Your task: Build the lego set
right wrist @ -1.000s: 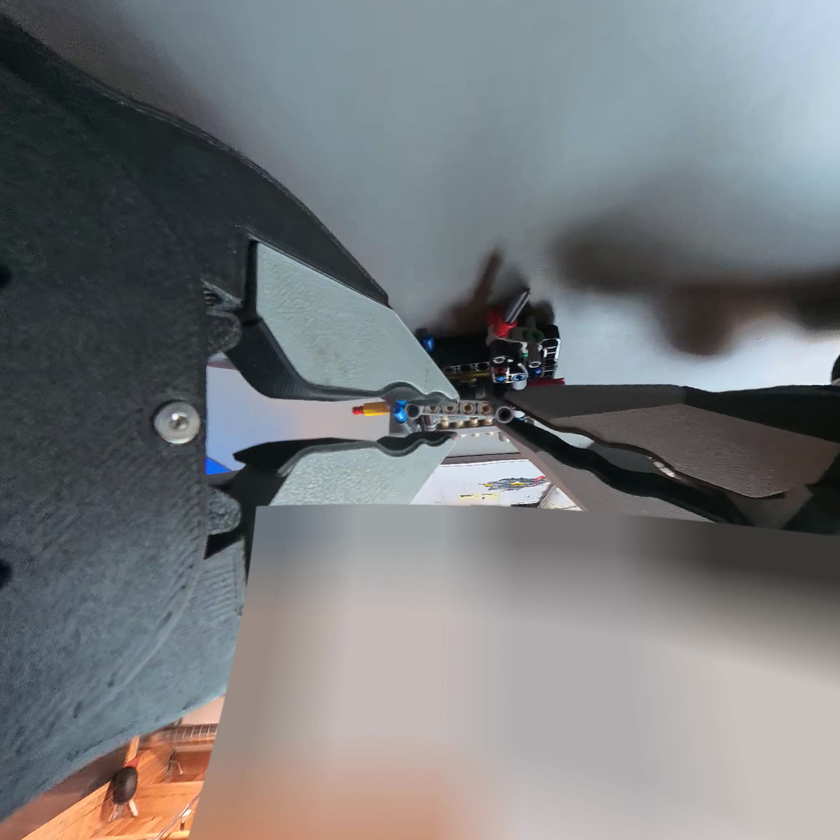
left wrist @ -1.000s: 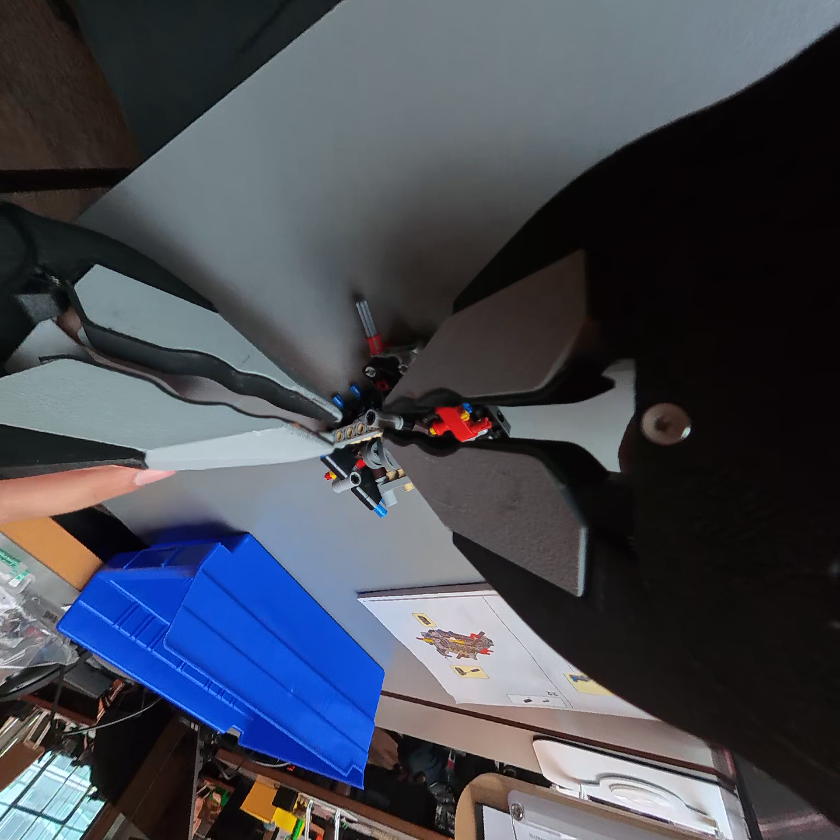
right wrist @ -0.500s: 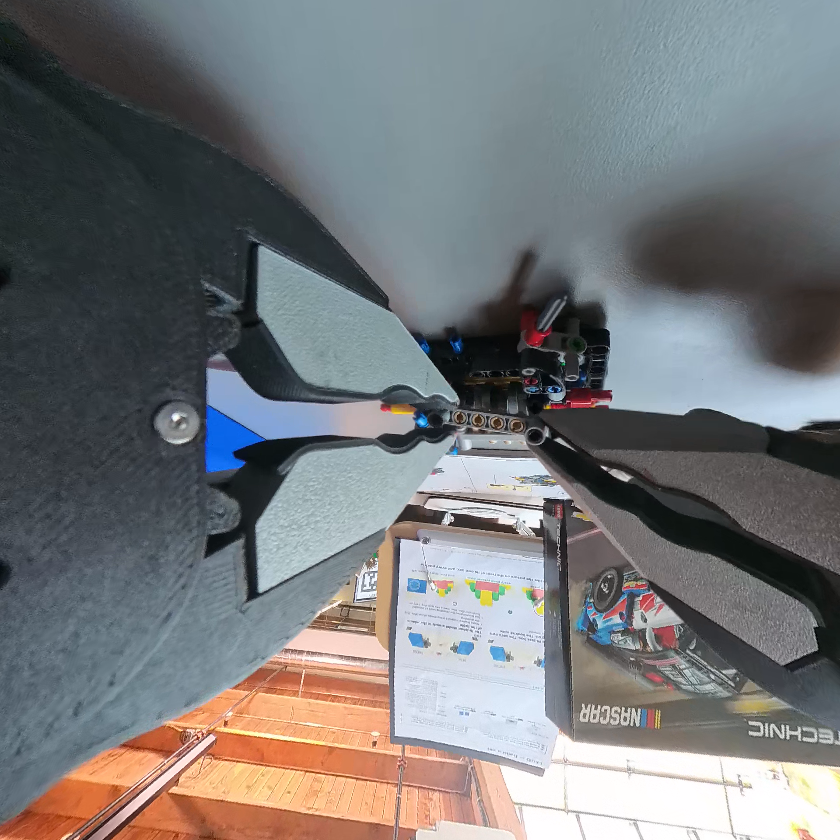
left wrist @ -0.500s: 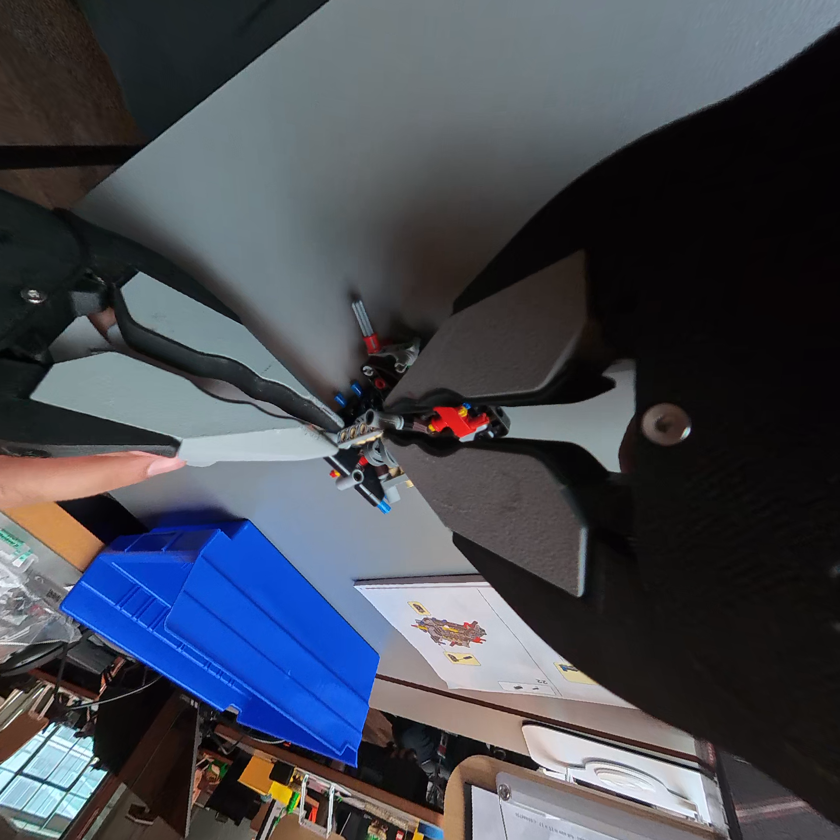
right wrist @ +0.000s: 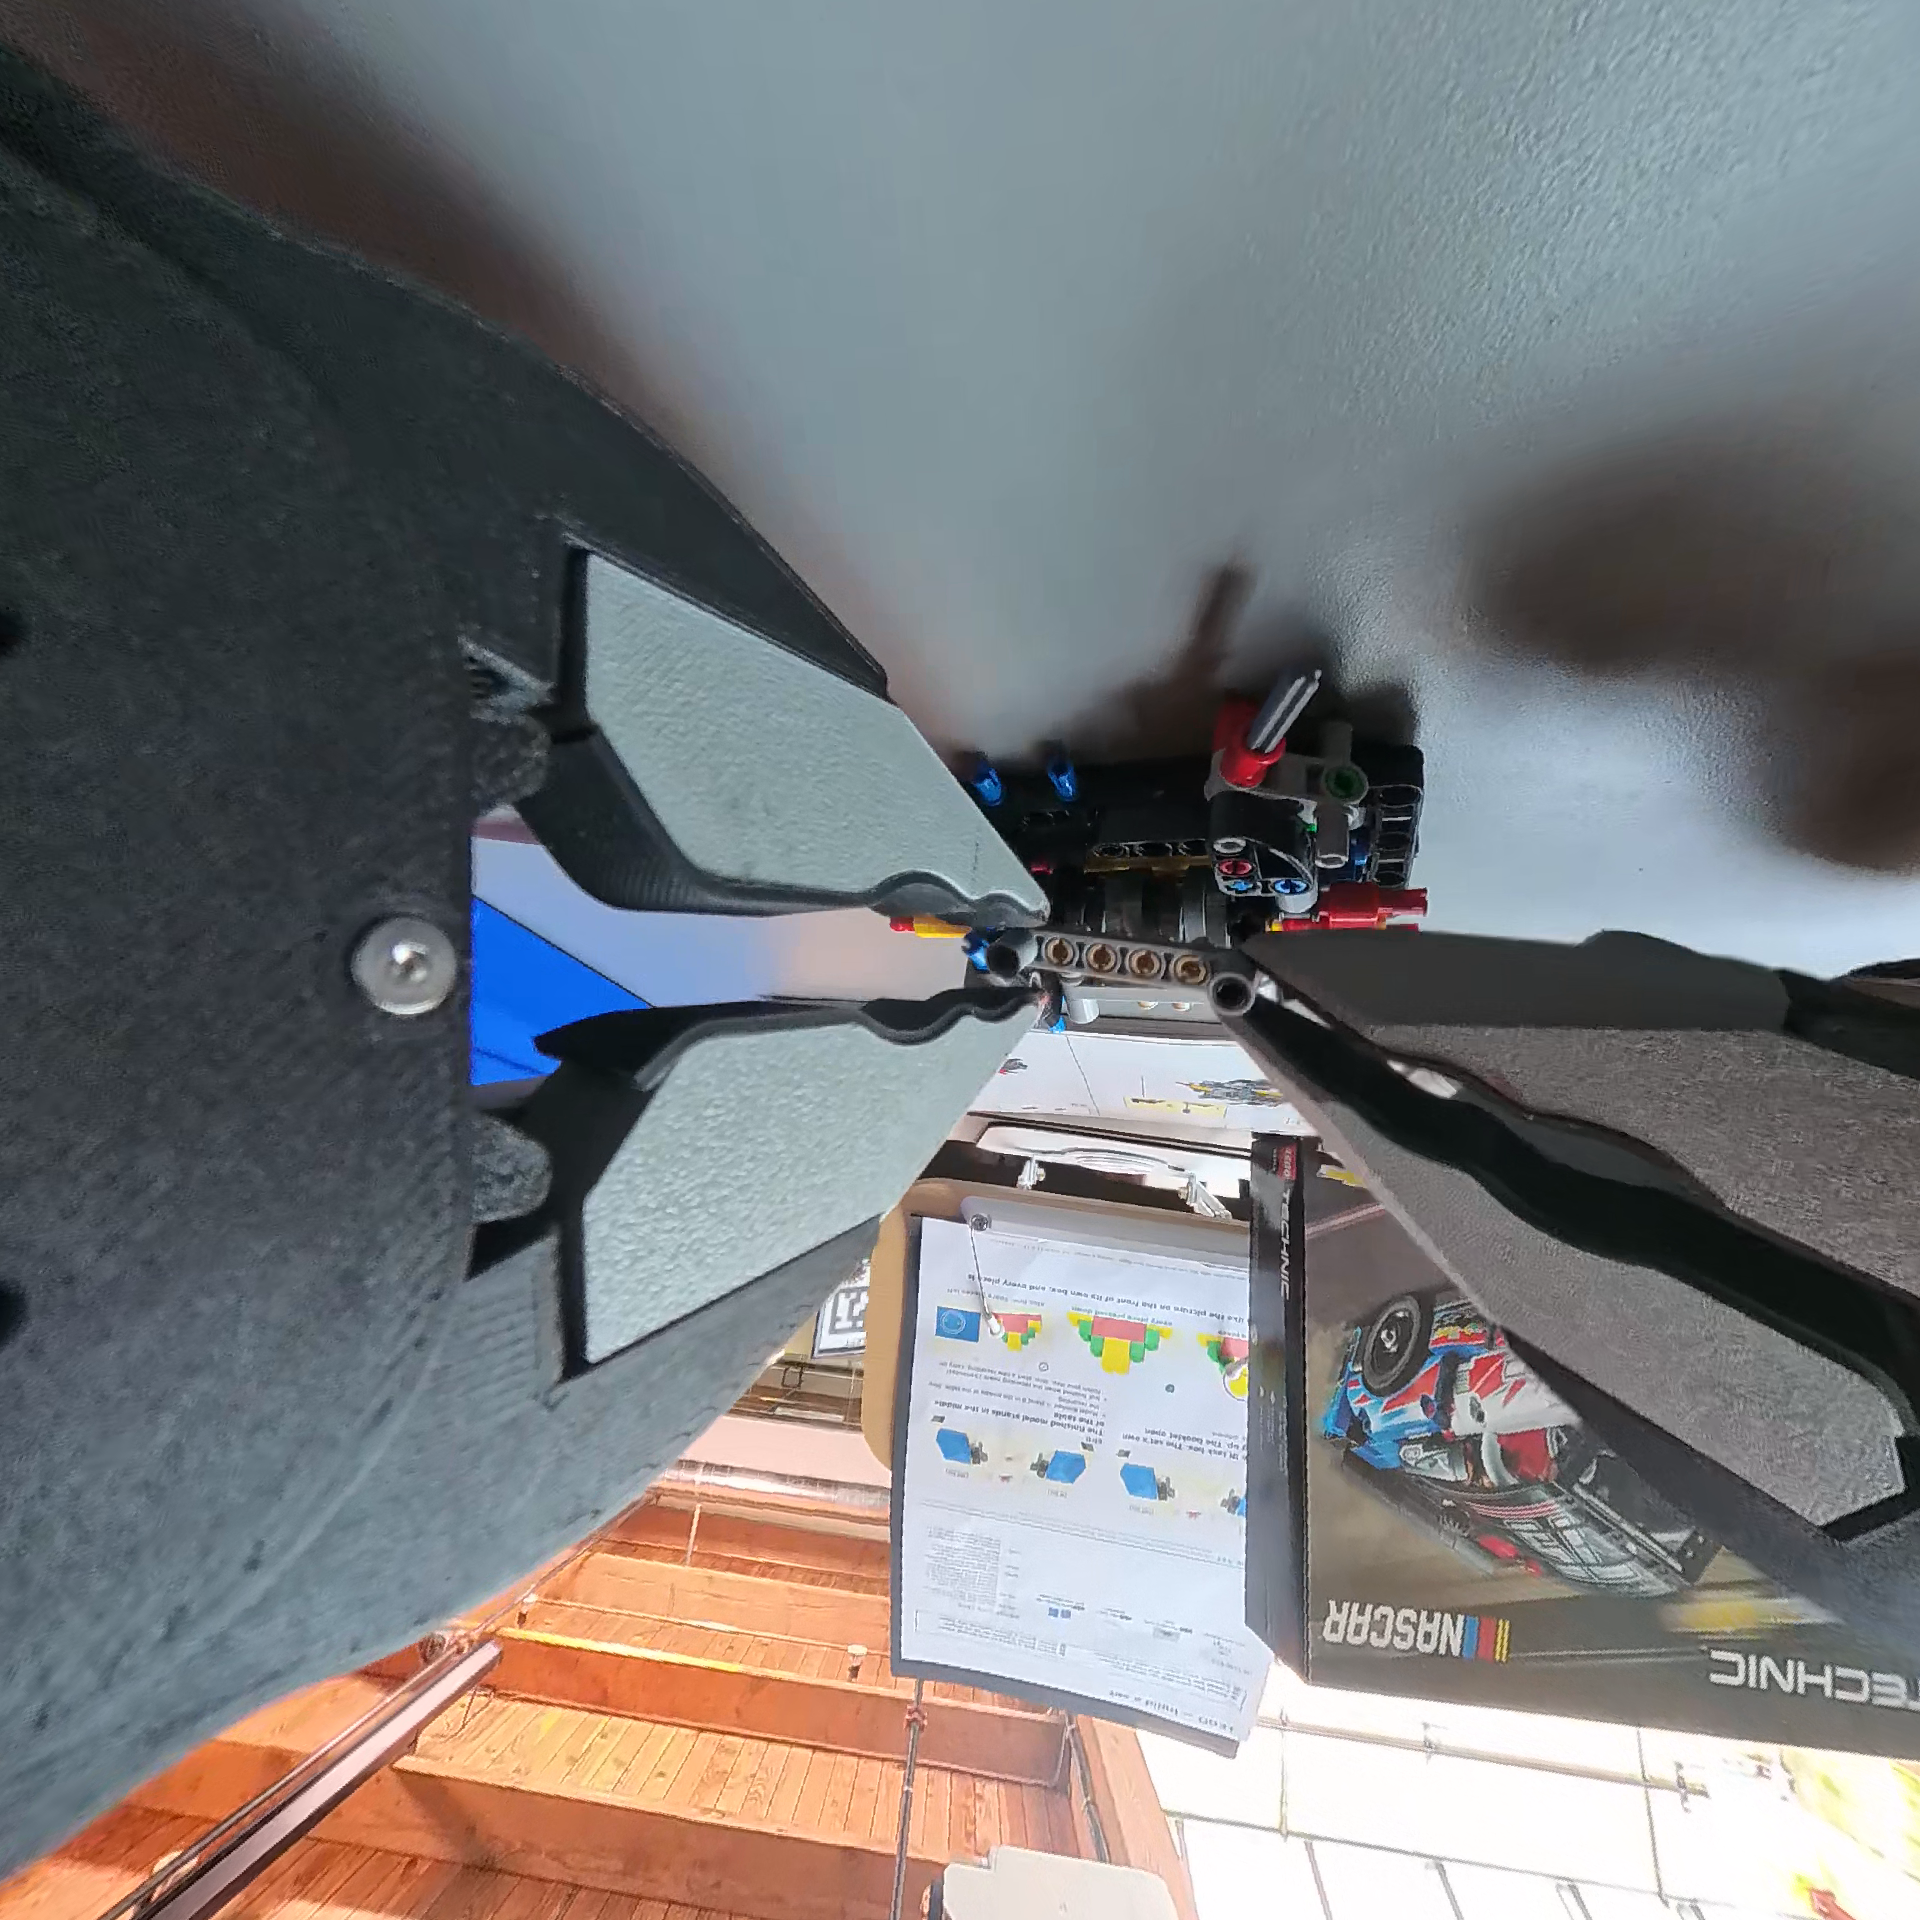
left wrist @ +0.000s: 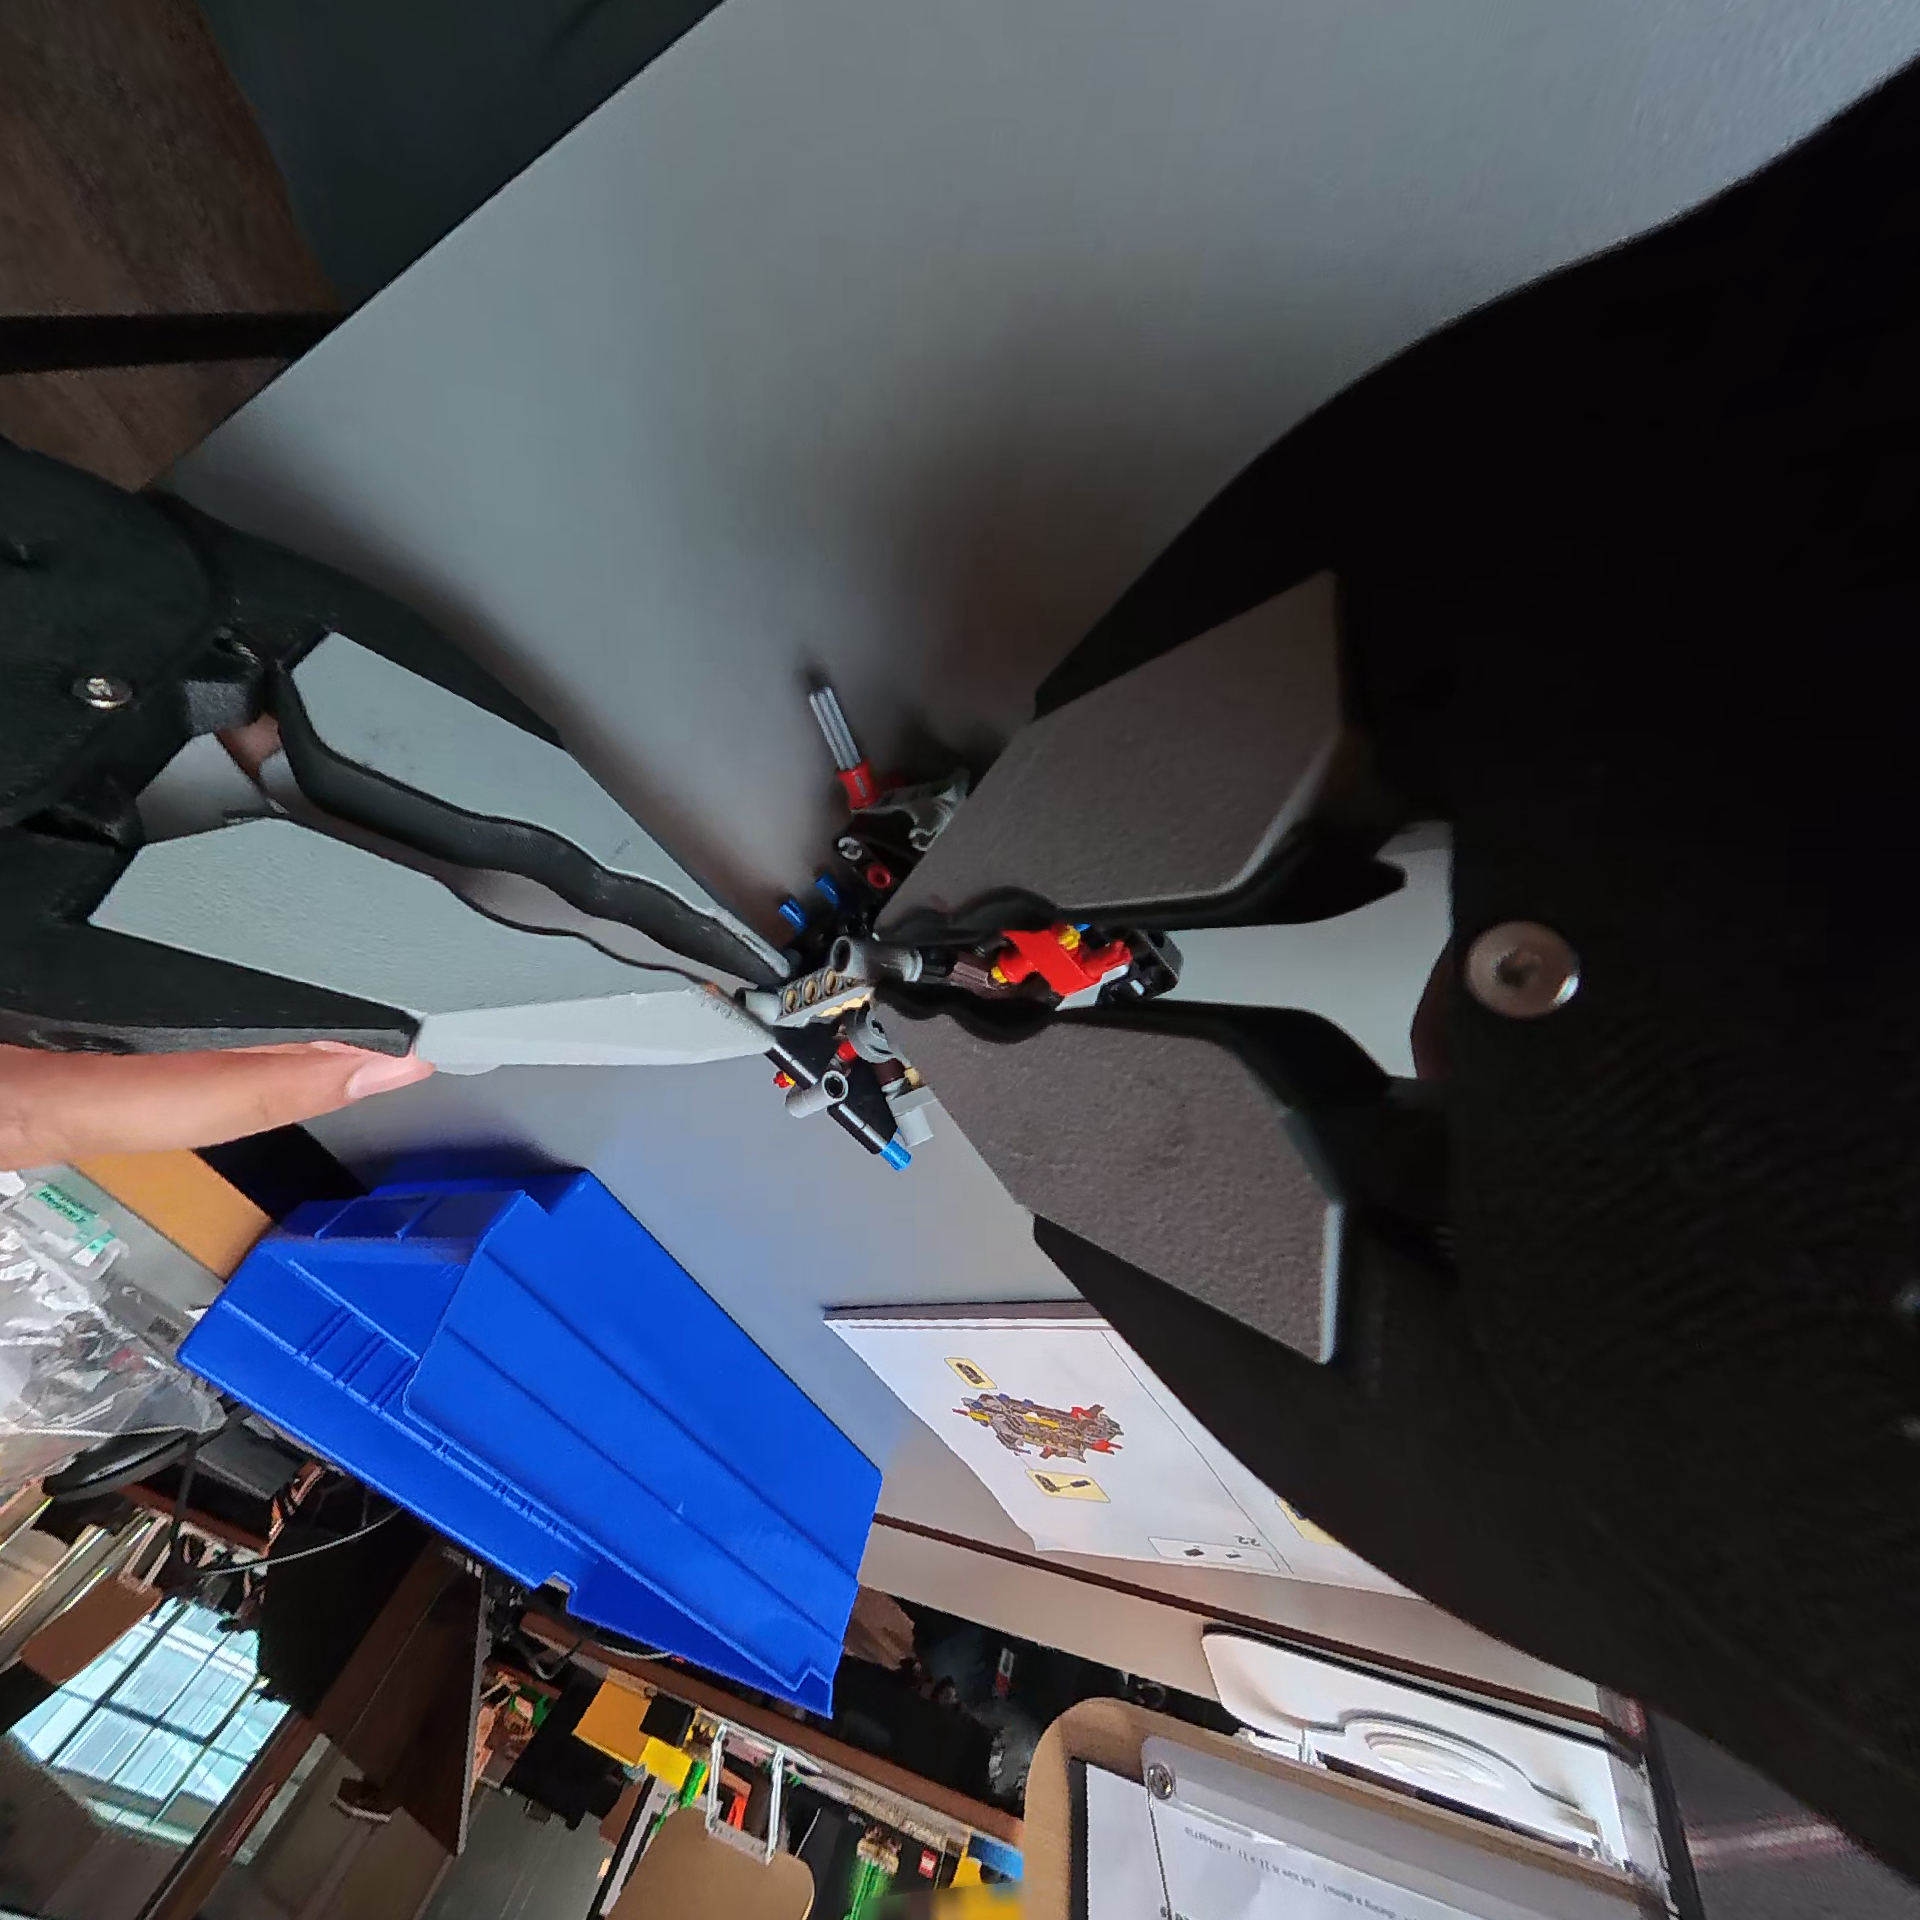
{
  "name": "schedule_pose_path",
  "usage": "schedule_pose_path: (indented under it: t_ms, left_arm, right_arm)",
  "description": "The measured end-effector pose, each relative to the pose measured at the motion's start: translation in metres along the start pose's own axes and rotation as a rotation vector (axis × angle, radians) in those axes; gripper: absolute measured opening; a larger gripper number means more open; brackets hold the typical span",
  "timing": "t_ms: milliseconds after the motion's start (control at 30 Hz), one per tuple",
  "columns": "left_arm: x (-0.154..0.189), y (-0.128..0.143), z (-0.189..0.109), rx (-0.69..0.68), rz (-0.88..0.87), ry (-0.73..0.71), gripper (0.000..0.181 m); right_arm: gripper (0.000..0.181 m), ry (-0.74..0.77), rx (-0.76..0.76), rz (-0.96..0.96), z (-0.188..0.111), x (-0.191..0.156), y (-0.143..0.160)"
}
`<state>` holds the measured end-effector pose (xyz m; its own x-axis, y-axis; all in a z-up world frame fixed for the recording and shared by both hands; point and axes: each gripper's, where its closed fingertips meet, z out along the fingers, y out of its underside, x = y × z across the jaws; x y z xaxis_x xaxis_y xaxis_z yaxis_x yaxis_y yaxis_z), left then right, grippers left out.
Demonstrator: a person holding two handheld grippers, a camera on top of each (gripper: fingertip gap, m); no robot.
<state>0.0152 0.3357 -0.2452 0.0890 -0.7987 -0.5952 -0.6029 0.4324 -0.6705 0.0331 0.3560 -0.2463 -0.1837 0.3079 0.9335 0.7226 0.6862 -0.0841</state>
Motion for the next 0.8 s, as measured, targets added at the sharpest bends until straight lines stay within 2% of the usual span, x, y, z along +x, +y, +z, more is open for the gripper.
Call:
schedule_pose_path:
  t_ms: [467,800]
  left_arm:
    - [-0.0021,-0.001,-0.0009,0.047,-0.041,0.01,0.004]
    - [0.0028,-0.0055,-0.0024,0.058,0.011,0.016,0.003]
  right_arm:
    - [0.005,-0.006,0.007,-0.013,0.0009,0.0009,-0.0015]
    - [0.006,-0.054,0.03,0.034,0.0001,-0.0034,-0.0028]
